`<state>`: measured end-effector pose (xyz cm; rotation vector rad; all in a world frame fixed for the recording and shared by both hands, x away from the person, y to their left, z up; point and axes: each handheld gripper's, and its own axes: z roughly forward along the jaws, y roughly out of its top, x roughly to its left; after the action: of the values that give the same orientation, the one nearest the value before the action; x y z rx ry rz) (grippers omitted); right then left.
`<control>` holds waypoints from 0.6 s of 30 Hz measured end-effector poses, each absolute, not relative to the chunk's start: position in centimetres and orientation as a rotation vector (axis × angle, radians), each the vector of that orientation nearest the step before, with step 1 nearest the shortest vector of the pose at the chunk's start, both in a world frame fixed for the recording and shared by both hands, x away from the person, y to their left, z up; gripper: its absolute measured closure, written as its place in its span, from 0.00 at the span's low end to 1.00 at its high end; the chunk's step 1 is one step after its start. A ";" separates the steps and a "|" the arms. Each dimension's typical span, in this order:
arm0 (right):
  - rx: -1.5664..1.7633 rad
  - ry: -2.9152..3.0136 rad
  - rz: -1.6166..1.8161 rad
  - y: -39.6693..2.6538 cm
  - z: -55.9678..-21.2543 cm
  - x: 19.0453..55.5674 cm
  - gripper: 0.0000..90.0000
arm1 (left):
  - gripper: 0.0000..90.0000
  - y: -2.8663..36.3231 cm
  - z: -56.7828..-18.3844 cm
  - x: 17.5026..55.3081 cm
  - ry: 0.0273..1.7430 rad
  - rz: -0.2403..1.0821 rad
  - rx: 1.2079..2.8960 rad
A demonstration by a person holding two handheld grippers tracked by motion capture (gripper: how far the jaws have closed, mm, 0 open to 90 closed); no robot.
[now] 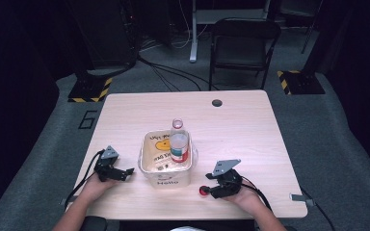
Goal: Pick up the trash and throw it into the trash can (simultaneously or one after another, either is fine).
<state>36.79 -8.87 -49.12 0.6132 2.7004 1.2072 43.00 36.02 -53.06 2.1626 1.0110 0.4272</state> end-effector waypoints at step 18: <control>0.563 2.786 1.096 -7.5 -50.4 36.5 0.57 | 0.00 36.0 -53.1 43.0 1.011 0.428 2.163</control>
<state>36.52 -7.51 -50.45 0.5632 2.7860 1.0957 43.00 36.02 -53.06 2.1625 1.0108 0.4278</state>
